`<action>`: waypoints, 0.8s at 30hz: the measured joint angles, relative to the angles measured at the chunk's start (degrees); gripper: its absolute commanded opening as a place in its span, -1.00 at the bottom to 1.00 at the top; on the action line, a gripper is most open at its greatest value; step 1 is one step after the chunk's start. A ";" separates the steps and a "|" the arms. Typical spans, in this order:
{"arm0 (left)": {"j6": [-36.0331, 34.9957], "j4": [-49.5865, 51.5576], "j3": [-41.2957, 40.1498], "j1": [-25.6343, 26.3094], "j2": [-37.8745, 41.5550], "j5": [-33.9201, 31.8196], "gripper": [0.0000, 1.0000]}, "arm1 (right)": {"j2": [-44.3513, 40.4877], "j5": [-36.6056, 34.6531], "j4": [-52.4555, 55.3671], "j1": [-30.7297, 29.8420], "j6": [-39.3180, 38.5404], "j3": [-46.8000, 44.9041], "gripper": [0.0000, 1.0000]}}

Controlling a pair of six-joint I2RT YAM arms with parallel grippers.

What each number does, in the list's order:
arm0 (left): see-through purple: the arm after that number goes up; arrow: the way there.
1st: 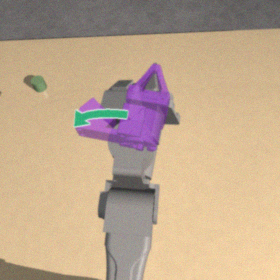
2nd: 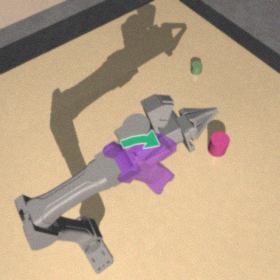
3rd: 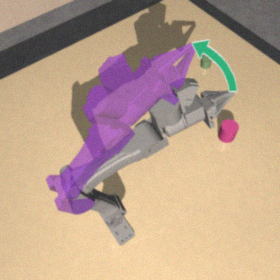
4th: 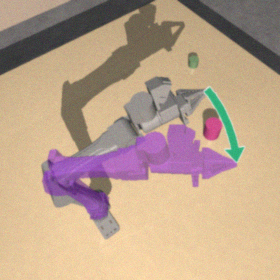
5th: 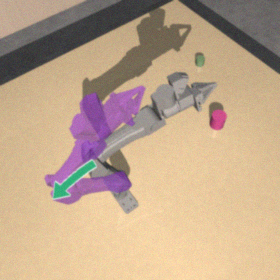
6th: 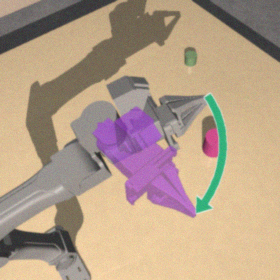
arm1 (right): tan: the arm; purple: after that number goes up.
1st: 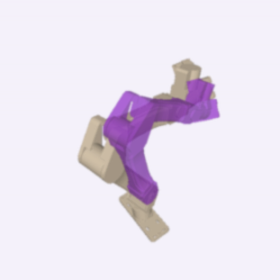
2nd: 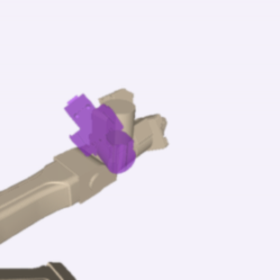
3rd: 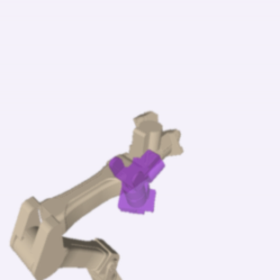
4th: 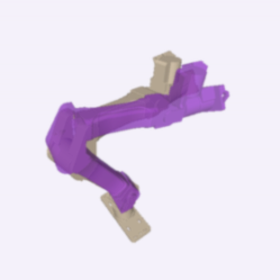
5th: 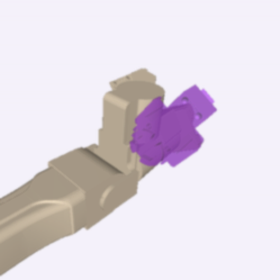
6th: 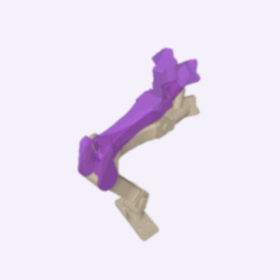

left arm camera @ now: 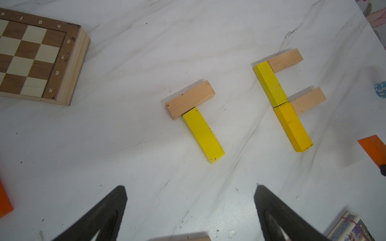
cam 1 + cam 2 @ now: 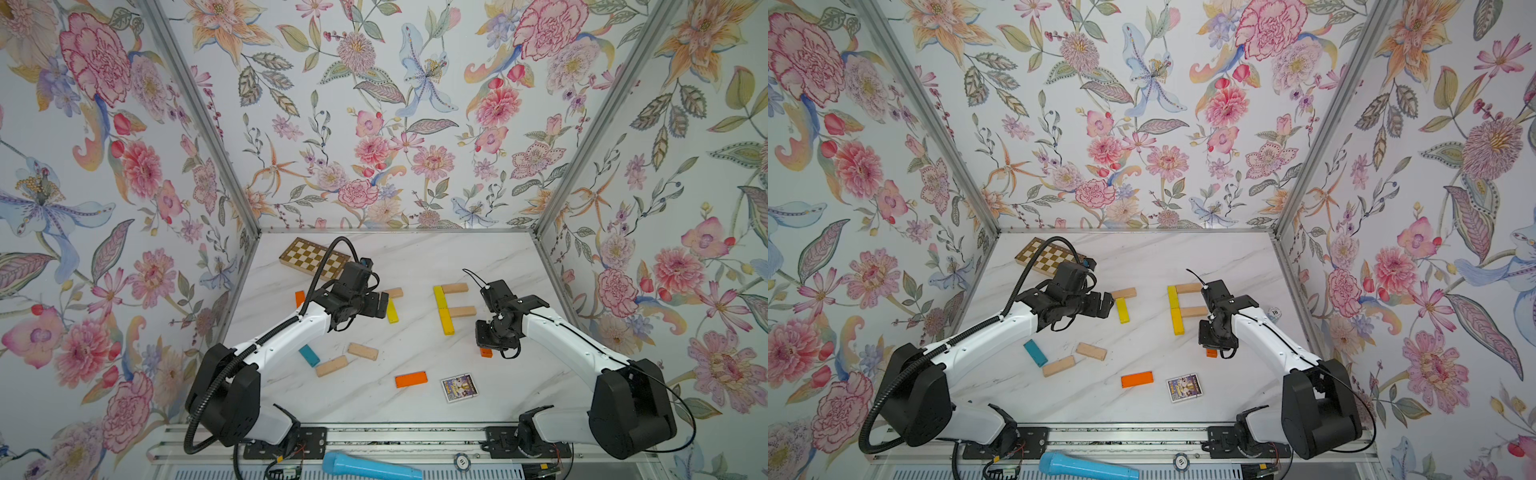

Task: Assemble the number 6 with building blocks
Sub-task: Place the building block at the center of the board.

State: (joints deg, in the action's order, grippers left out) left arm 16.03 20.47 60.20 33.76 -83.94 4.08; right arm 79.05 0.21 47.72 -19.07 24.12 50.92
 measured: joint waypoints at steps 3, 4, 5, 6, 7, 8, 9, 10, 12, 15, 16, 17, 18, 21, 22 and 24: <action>-0.17 -0.68 0.00 0.00 -0.63 0.02 0.98 | 2.86 -0.79 -1.68 0.09 0.24 0.00 -0.47; -0.20 -0.92 0.00 0.00 -0.83 0.02 0.98 | 3.69 -1.09 -2.21 0.09 0.26 -0.02 -0.47; -0.20 -1.18 0.00 0.00 -0.98 0.04 0.98 | 4.57 -1.51 -2.75 0.09 0.24 -0.02 -0.47; -0.20 -1.31 0.02 0.00 -1.16 0.02 0.98 | 5.49 -2.01 -3.28 0.09 0.24 -0.02 -0.46; -0.20 -1.31 0.07 0.00 -1.27 0.02 0.98 | 6.27 -2.40 -3.67 0.09 0.22 -0.02 -0.45; -0.22 -1.31 0.13 0.00 -1.38 0.02 0.98 | 7.02 -2.73 -4.07 0.04 0.20 -0.02 -0.44; -0.22 -1.29 0.28 0.00 -1.53 0.02 0.98 | 7.65 -3.06 -4.46 -0.07 0.17 -0.02 -0.43; -0.24 -1.33 0.46 0.00 -1.64 0.02 0.98 | 8.07 -3.43 -4.81 -0.09 0.15 -0.02 -0.43; -0.35 -1.38 0.74 0.00 -1.81 0.00 0.98 | 9.18 -4.20 -5.73 -0.37 0.11 -0.02 -0.39; -0.39 -1.79 0.90 0.00 -1.95 0.00 0.98 | 10.45 -5.03 -6.93 -0.79 -0.33 -0.02 -0.28; -0.39 -1.75 0.98 0.00 -2.01 0.00 0.98 | 10.73 -5.18 -7.15 -0.79 -0.50 -0.02 -0.21; -0.39 -1.75 1.09 0.00 -2.05 0.00 0.98 | 11.06 -5.22 -7.34 -0.83 -0.81 -0.02 -0.10; -0.39 -1.70 1.29 0.00 -2.12 -0.02 0.98 | 11.41 -5.29 -7.45 -0.83 -1.27 -0.02 -0.02; -0.61 -1.70 2.23 0.00 -2.56 -0.02 0.98 | 11.65 -5.40 -7.52 -0.83 -2.16 0.00 0.16; -0.72 -1.68 2.56 0.00 -2.71 0.00 0.97 | 11.54 -5.38 -7.50 -0.83 -2.36 0.09 0.18; -1.05 -1.66 3.21 0.00 -2.91 -0.02 0.98 | 11.06 -5.35 -7.15 -0.83 -2.69 0.70 0.17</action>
State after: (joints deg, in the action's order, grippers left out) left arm 14.98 18.81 63.42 33.76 -86.85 4.05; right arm 90.11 -5.15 40.58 -19.90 21.43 51.62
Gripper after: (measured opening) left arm 0.989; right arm 0.587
